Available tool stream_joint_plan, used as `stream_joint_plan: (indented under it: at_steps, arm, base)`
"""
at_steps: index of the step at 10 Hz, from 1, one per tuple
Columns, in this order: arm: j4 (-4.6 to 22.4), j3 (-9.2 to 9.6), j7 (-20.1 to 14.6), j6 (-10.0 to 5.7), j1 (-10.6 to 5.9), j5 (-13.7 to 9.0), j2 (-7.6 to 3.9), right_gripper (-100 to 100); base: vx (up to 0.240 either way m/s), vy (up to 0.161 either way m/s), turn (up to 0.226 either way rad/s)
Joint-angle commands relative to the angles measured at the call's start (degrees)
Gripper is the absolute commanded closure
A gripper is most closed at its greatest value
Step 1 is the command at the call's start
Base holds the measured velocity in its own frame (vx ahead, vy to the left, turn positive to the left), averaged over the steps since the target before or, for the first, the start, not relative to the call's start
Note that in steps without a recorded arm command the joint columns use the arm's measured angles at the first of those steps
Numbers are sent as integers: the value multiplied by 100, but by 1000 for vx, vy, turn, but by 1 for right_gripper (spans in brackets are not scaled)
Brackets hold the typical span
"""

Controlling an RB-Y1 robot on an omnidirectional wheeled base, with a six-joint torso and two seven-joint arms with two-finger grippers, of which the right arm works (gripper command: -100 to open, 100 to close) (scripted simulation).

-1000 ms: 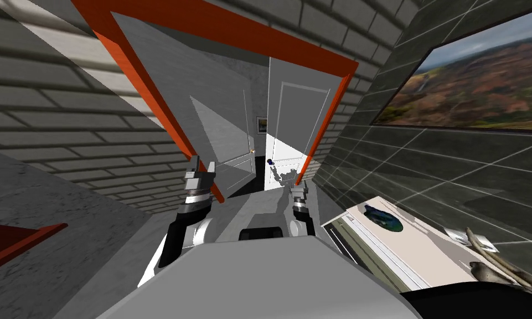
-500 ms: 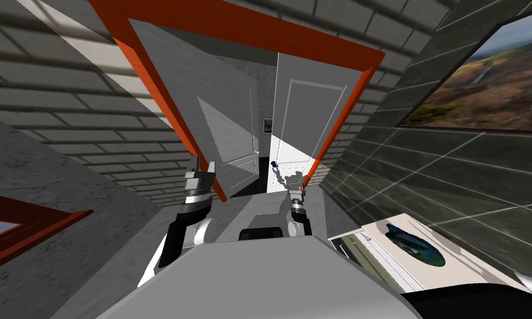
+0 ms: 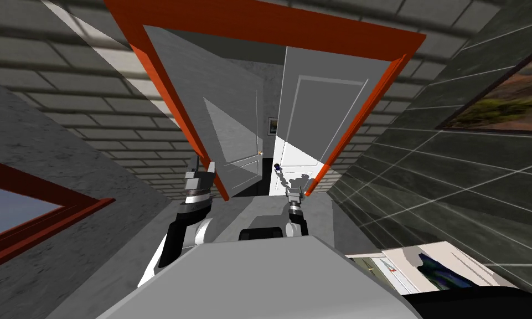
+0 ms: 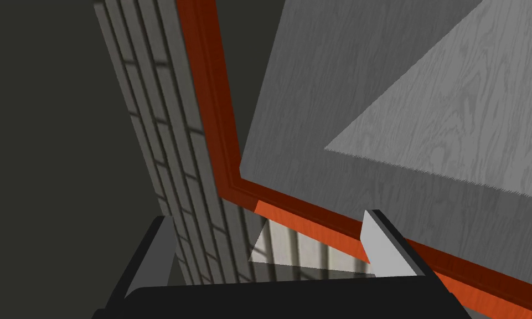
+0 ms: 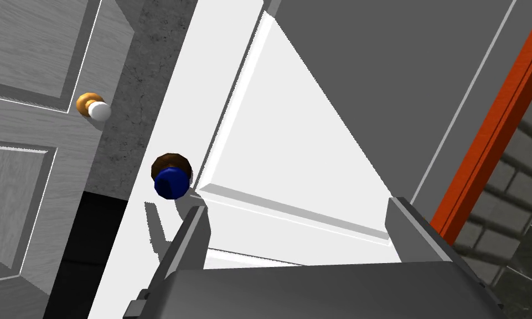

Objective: Push the door open

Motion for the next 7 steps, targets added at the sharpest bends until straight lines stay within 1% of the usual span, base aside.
stream_joint_plan:
  at_steps: [1, 2, 3, 4, 7]
  arm:
    - [243, 66, -211, -52, -58, -153, 40, -100]
    - [338, 87, -276, -78, -83, -199, 56, -100]
    - [528, 130, -408, -130, -134, -289, 88, -100]
    - [623, 151, -474, -155, -160, -334, 104, -100]
    - [892, 211, -659, -228, -231, -462, 159, -100]
  base:
    - [151, -109, 390]
    - [144, -95, 19]
    - [124, -109, 191]
    - [99, -96, 185]
    - [79, -62, 123]
